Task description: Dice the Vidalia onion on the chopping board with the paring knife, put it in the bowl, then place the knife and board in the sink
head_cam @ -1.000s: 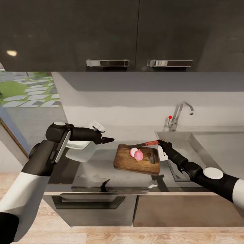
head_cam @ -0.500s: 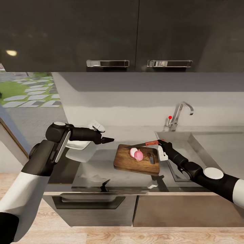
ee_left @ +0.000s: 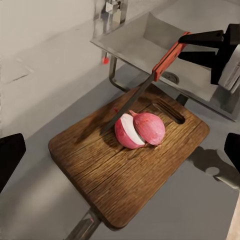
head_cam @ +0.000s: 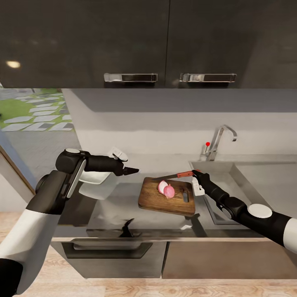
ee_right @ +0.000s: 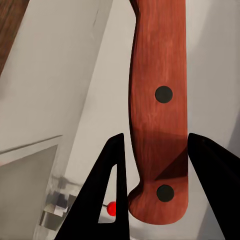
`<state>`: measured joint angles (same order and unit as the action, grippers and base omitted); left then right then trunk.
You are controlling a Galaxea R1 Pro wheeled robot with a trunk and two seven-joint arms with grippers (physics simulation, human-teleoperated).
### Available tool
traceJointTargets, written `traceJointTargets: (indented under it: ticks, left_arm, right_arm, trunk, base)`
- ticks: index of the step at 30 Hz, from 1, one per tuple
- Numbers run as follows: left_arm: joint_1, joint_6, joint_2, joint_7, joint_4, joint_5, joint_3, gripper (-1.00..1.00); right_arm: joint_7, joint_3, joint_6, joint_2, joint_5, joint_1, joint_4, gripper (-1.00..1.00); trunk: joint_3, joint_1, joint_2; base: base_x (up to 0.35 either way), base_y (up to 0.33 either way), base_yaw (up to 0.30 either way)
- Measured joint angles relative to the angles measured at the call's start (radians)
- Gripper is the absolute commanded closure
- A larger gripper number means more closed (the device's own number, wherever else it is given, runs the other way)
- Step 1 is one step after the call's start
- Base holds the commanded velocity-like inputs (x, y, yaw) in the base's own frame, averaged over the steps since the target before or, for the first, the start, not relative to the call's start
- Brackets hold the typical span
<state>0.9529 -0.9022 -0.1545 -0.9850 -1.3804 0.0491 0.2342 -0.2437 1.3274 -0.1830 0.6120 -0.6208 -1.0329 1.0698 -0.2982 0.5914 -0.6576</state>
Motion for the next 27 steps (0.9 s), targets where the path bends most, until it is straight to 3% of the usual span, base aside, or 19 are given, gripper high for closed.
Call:
traceJointTargets:
  ticks: [11,27]
  left_arm:
    - [0.000,-0.001,0.002,-0.005,-0.004,-0.001,0.000,-1.00]
    - [0.000,-0.005,0.005,-0.008,-0.006,0.001,0.003,-1.00]
  right_arm:
    - [0.000,0.000,0.000,0.001,0.000,0.000,0.000,1.00]
    - [0.000,0.000,0.000,0.001,0.000,0.000,0.000,1.00]
  trunk:
    - [0.000,0.000,0.000]
    - [-0.050,0.061,-0.112]
  base:
    - [0.004,0.000,0.000]
    - [0.000,0.000,0.000]
